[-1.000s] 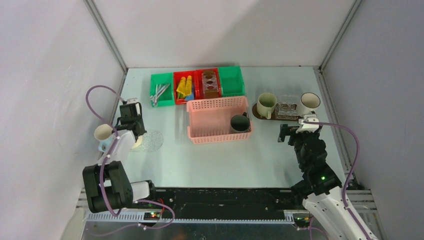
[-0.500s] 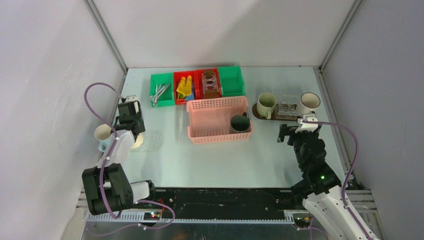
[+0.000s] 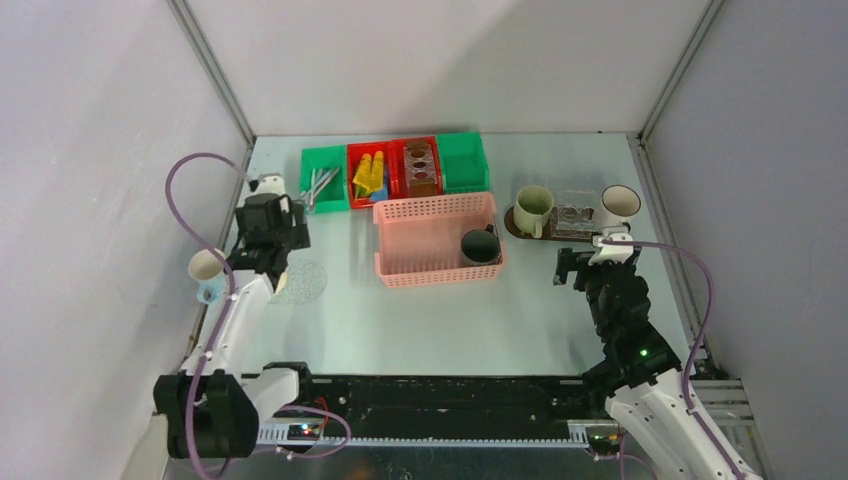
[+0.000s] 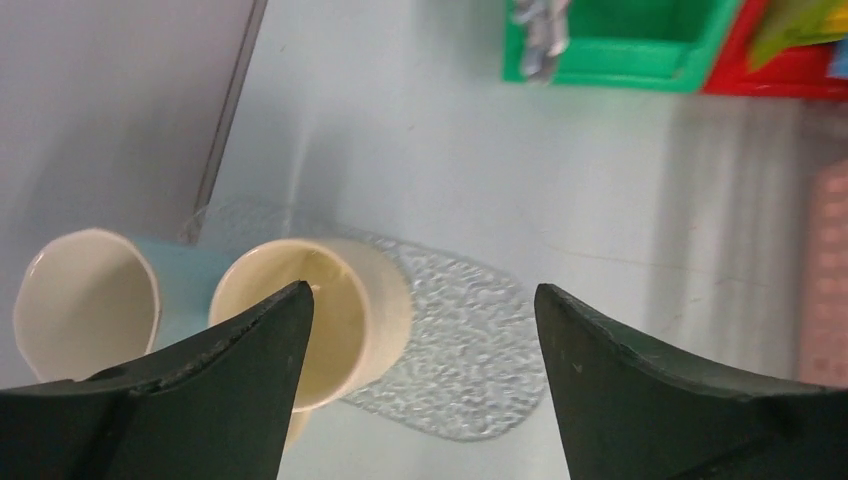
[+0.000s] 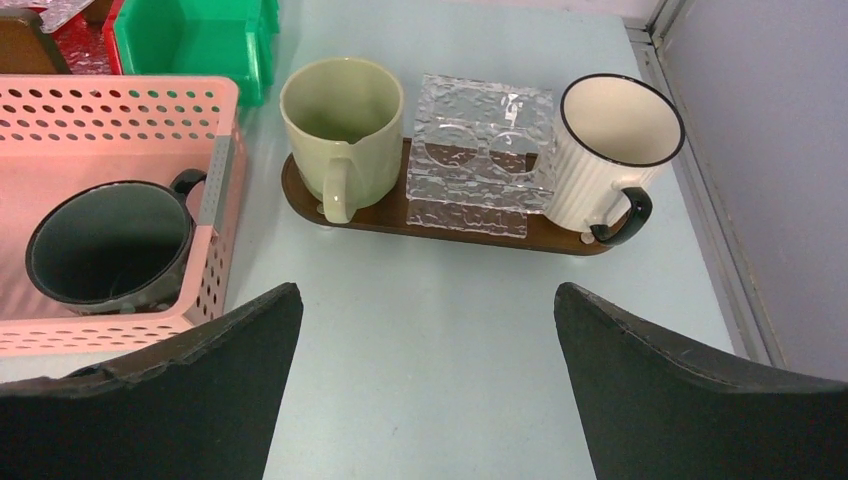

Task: Prepare toiletry sets of a toothbrush and toothpaste on the tray
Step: Place the cup on the tray.

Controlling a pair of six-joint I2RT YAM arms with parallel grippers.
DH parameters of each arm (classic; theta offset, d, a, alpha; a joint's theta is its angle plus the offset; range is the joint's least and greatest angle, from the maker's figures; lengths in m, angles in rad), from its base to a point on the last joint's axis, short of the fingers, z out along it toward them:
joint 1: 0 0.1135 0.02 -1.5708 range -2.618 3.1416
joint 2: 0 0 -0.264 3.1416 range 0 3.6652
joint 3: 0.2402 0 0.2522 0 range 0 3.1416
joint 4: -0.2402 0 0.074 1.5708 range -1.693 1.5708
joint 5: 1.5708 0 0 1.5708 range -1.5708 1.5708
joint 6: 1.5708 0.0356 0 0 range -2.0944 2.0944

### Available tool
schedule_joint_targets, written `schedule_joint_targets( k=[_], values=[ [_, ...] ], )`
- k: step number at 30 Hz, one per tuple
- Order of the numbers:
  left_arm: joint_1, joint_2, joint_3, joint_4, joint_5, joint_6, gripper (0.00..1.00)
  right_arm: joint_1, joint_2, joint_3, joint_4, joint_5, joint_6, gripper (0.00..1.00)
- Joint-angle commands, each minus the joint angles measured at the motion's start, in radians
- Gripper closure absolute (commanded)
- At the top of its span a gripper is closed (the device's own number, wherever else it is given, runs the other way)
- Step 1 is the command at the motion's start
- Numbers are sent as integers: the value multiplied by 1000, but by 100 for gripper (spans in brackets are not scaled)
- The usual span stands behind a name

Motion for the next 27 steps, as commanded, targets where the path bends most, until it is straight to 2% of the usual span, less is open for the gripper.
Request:
schedule_joint_targets(
  k=[1, 6, 10, 14, 19, 27],
  values=[
    [-146, -36, 78, -17, -122, -87, 11, 7, 8, 25, 17, -18, -4, 1],
    [-302, -8, 160, -66, -194, -161, 6, 6, 10, 31, 11, -44, -6, 1],
    [-381, 4, 203, -110, -257, -198, 1, 6, 45, 68, -19, -80, 19, 1],
    [-392, -27, 216, -154, -280, -212, 0, 7, 136, 148, -83, -154, 32, 1],
    [-392, -110, 184, -155, -296, -182, 0, 7, 324, 323, -178, -212, -4, 1],
    [-392, -183, 137, -182, -245, -113, 0, 7, 592, 589, -297, -420, -230, 1]
  ],
)
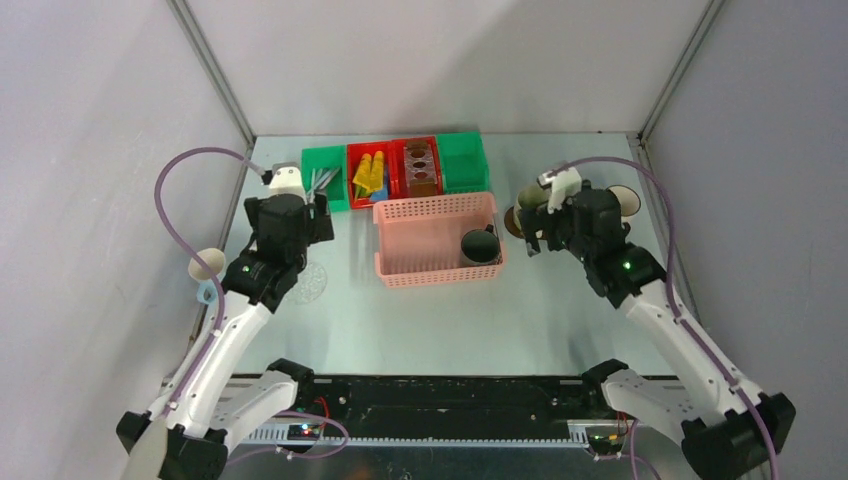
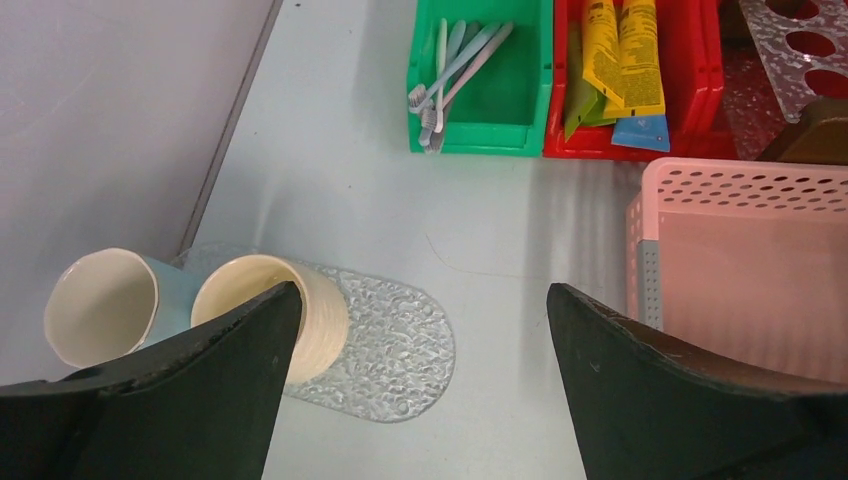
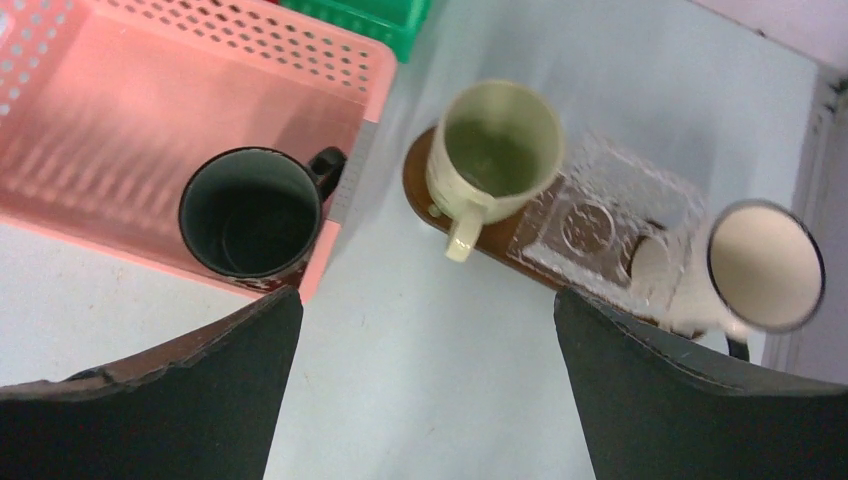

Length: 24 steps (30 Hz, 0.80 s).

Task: Prepare toiletry sets of a toothbrush and toothpaste on the tray
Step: Place the cup on the tray, then pick up the cup from the storage box.

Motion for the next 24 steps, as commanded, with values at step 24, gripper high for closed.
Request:
schedule_joint_targets(
  k=[24],
  values=[
    [-3, -141, -75, -122, 168, 17, 0, 61, 627, 400, -155, -460, -850, 11]
  ],
)
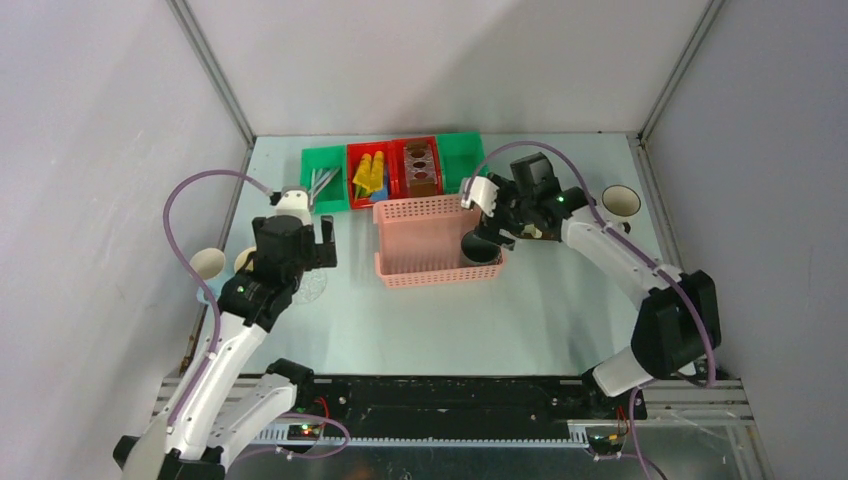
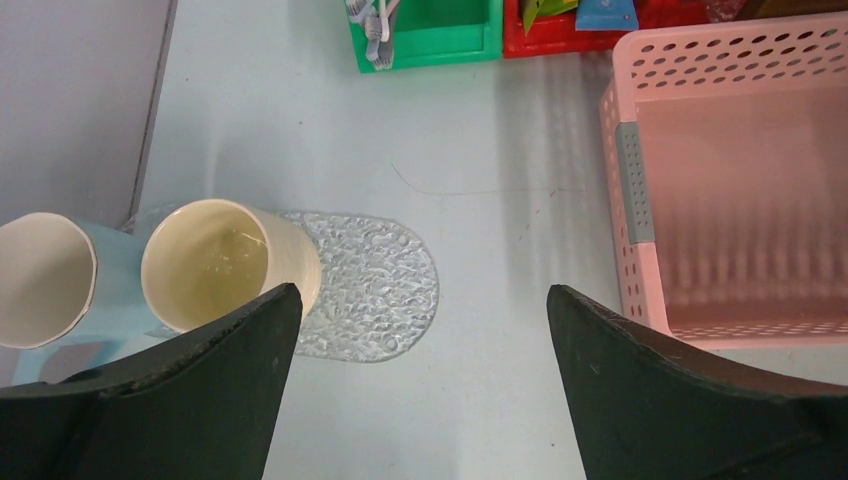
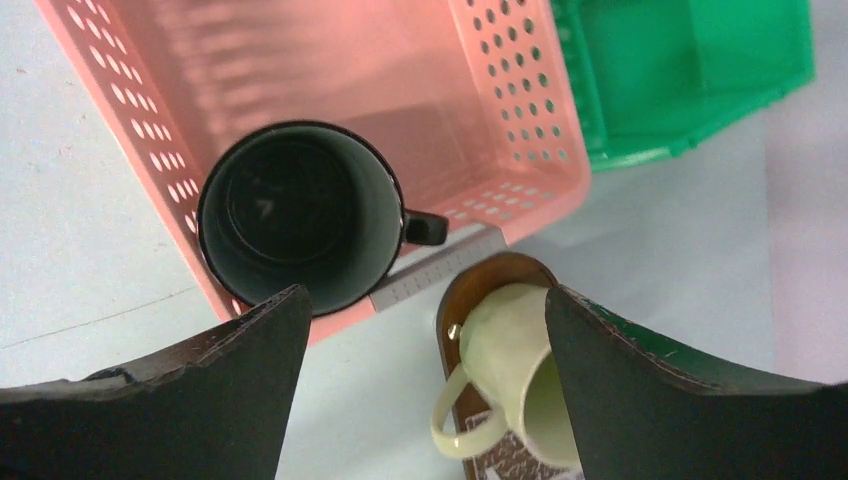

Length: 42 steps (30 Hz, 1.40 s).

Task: Prepare toiletry sets of a toothbrush and toothpaste on the tray
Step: Pick up the cup from the storage box.

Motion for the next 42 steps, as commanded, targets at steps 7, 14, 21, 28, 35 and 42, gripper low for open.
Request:
schedule_joint_targets(
  k=[7, 14, 21, 28, 35, 42],
  values=[
    [-4, 8, 45, -29, 40, -7, 0, 92, 252, 192, -74, 24, -176, 12],
    [-18, 20, 48, -22, 42, 1, 0, 132, 409, 295, -161, 105, -260, 17],
    [-29, 17, 32, -14, 34, 6, 0, 153, 479, 350, -183, 116, -274, 22],
    [-34, 10, 25, -13, 25, 10, 0, 159, 497, 392, -211, 107, -254, 35],
    [-37, 1, 23, -16, 35, 7, 0, 160, 489, 397, -215, 97, -221, 73],
    [-36, -7, 33, -34, 34, -20, 0, 159, 482, 420, -217, 108, -98, 94]
  ],
)
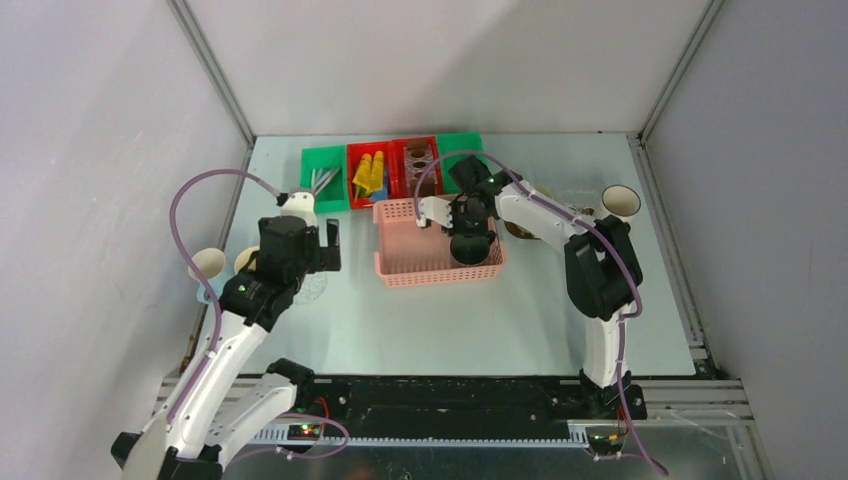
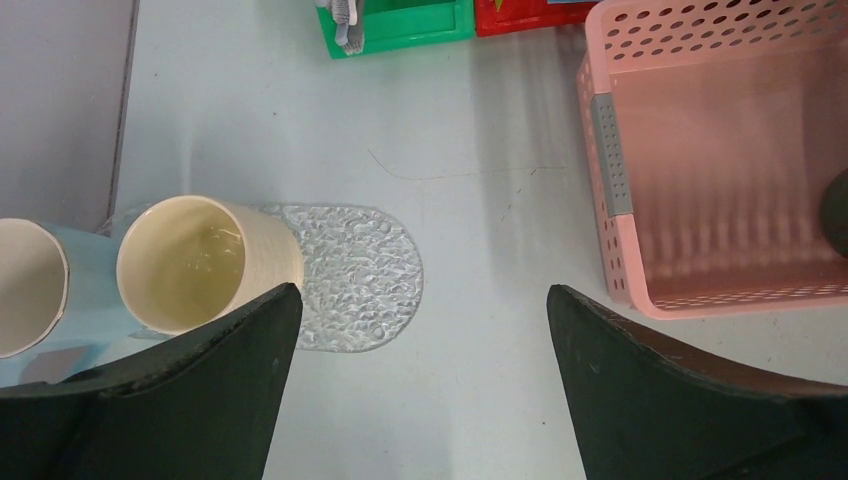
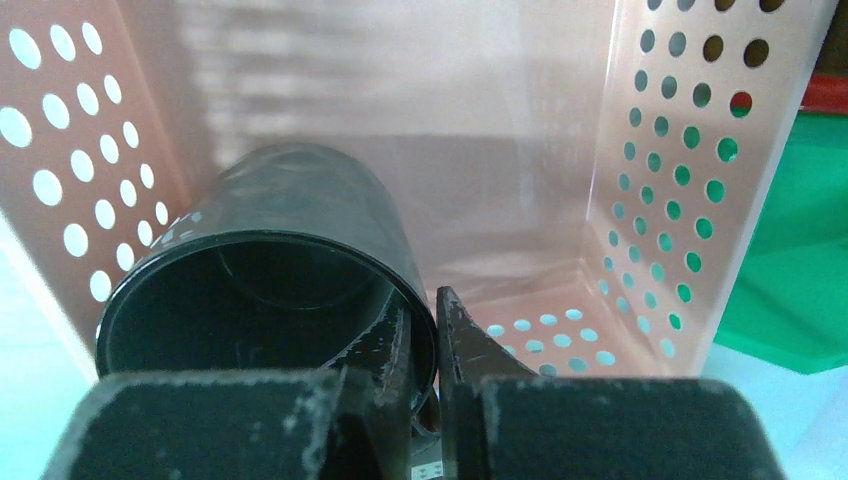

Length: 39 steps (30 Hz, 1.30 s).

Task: Prepare toiletry sets of a toothbrush and toothpaste on the tray
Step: Pick up the cup from the storage box.

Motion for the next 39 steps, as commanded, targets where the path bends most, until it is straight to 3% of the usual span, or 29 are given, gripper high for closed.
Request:
schedule_joint_targets(
  k=[1, 4, 12, 23, 30, 39],
  values=[
    [-7, -16, 29, -2, -1, -27, 0, 5, -10, 59, 23, 0, 127, 95],
    [-7, -6, 39, -12, -19, -62, 0, -3, -17, 87, 33, 5, 266, 100],
    [-7, 28, 84, -39, -32, -177, 0, -21, -36, 113, 93, 137, 670, 100],
    [-10, 67, 106, -14, 85, -369, 0, -50, -161, 51, 157, 284, 1188, 100],
    [-49, 105, 131, 27, 114, -442, 2, -31, -228, 49, 110, 378, 1469, 100],
    [-145, 171, 205, 89, 78, -478, 2, 79, -289, 77, -20, 618, 1748, 100]
  ],
)
